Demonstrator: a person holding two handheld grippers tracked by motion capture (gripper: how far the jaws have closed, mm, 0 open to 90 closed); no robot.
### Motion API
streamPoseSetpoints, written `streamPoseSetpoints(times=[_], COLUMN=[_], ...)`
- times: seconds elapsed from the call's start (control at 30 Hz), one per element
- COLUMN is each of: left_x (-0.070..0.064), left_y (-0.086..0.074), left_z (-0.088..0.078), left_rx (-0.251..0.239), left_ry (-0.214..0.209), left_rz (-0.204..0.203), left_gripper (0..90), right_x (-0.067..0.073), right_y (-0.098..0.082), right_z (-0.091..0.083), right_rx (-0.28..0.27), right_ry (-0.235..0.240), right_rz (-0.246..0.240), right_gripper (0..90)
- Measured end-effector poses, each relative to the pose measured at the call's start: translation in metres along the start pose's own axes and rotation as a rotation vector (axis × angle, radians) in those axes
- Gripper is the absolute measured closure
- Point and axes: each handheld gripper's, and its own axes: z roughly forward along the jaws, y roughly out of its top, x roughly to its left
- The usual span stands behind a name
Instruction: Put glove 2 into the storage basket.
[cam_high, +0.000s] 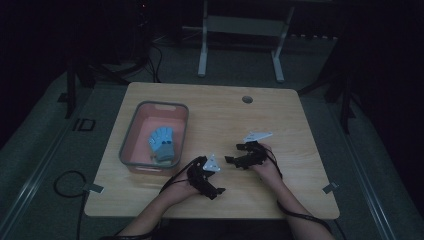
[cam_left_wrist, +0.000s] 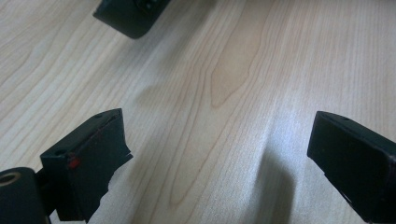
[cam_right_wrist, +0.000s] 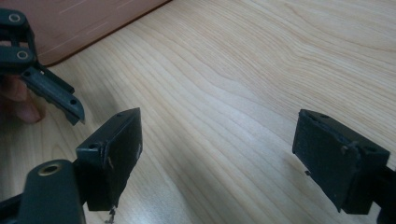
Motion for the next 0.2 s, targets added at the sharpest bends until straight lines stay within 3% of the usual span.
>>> streamPoseSetpoints(times=[0.2], left_x=[0.0015], left_y=[0.0007], left_z=[-0.0009], left_rx=[-0.005], left_ry=[-0.005], left_rz=[-0.005], left_gripper=[4.4], right_x=[0.0002], right_y=[-0.0009], right_z=[-0.0003], right_rx=[-0.004], right_ry=[0.000], right_rz=[-0.007], right_gripper=[16.0])
